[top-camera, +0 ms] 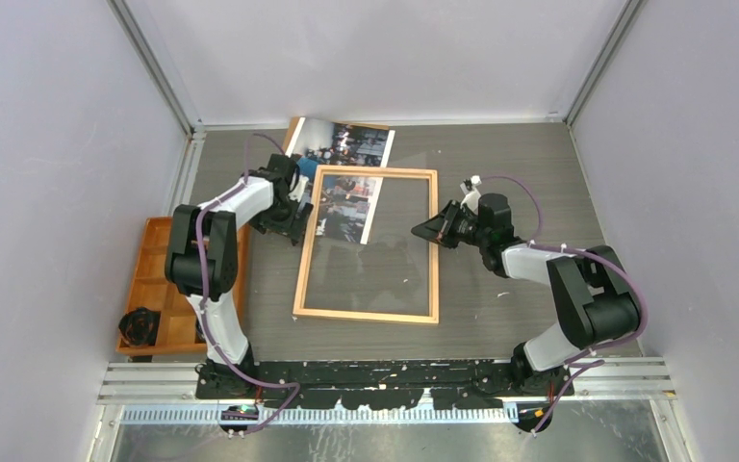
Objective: Put the photo into the frame
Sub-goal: Place the photo frame item in the photo frame.
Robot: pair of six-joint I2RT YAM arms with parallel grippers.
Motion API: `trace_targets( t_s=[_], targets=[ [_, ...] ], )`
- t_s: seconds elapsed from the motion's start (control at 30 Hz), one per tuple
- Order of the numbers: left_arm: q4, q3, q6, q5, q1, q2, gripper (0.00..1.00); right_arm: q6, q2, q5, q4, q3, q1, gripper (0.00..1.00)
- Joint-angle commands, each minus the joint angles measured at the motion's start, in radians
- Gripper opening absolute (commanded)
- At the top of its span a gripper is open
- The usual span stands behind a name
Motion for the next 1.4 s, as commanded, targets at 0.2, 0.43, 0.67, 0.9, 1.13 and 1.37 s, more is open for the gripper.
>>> trace_targets(
  t_s=[0.2,0.43,0.67,0.9,1.13,1.37],
  targets=[
    [0.073,-0.031,0.031,-0.041,-0.045,0.009,0.86,-0.054,-0.015,0.026,0.003,0.014,-0.002,0.02],
    [0.071,-0.028,0.033,-0.039,-0.048,0.003,0.86,-0.217,-0.073,0.111,-0.224,0.055,0.024,0.18],
    [0.071,-0.031,0.036,-0.047,-0.048,-0.009,0.85,-0.266,-0.058,0.184,-0.310,0.091,0.060,0.37],
    [0.078,-0.037,0.041,-0.053,-0.049,-0.014,0.85,-0.303,-0.064,0.248,-0.381,0.123,0.071,0.53],
    [0.082,-0.039,0.044,-0.060,-0.048,-0.015,0.85,-0.348,-0.090,0.309,-0.470,0.148,0.074,0.65],
    [0.081,-0.034,0.046,-0.067,-0.048,-0.022,0.85,-0.361,-0.100,0.326,-0.504,0.154,0.075,0.70]
  ],
)
